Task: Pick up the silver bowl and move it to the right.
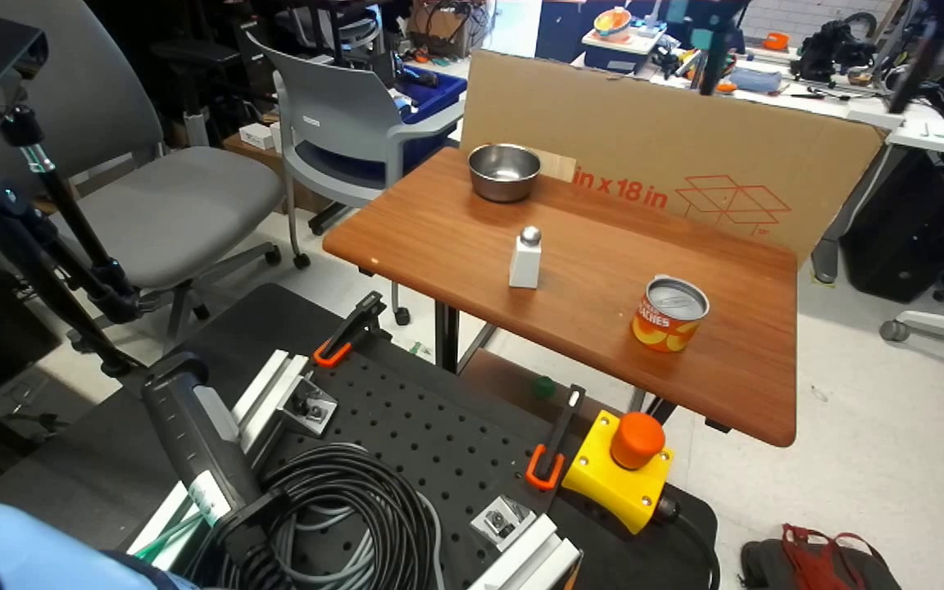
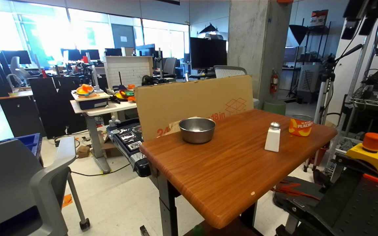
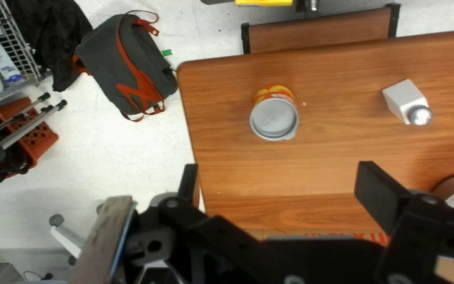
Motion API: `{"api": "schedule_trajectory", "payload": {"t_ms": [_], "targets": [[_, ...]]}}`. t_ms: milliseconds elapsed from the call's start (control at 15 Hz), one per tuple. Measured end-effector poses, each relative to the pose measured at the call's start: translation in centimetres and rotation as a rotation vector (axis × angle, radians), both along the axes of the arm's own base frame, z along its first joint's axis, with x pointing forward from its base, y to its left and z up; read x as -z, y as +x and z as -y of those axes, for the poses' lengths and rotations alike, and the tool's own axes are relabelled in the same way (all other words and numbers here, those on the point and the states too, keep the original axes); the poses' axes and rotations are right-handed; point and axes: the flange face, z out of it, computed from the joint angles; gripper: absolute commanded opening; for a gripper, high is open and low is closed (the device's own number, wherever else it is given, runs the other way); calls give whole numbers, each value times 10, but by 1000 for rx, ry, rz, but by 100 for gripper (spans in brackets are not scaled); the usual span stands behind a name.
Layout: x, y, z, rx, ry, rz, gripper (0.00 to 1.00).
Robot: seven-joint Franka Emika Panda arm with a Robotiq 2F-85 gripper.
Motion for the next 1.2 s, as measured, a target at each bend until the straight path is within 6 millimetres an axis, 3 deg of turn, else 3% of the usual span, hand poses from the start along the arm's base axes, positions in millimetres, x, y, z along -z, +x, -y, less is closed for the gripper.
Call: {"api": "schedule_trajectory", "payload": {"t_ms": [400, 733, 1200], "targets": [[42, 100, -87, -61, 67, -86, 100], [89, 167, -124, -96, 108, -191, 100], [123, 234, -178, -165, 106, -295, 100]]}}
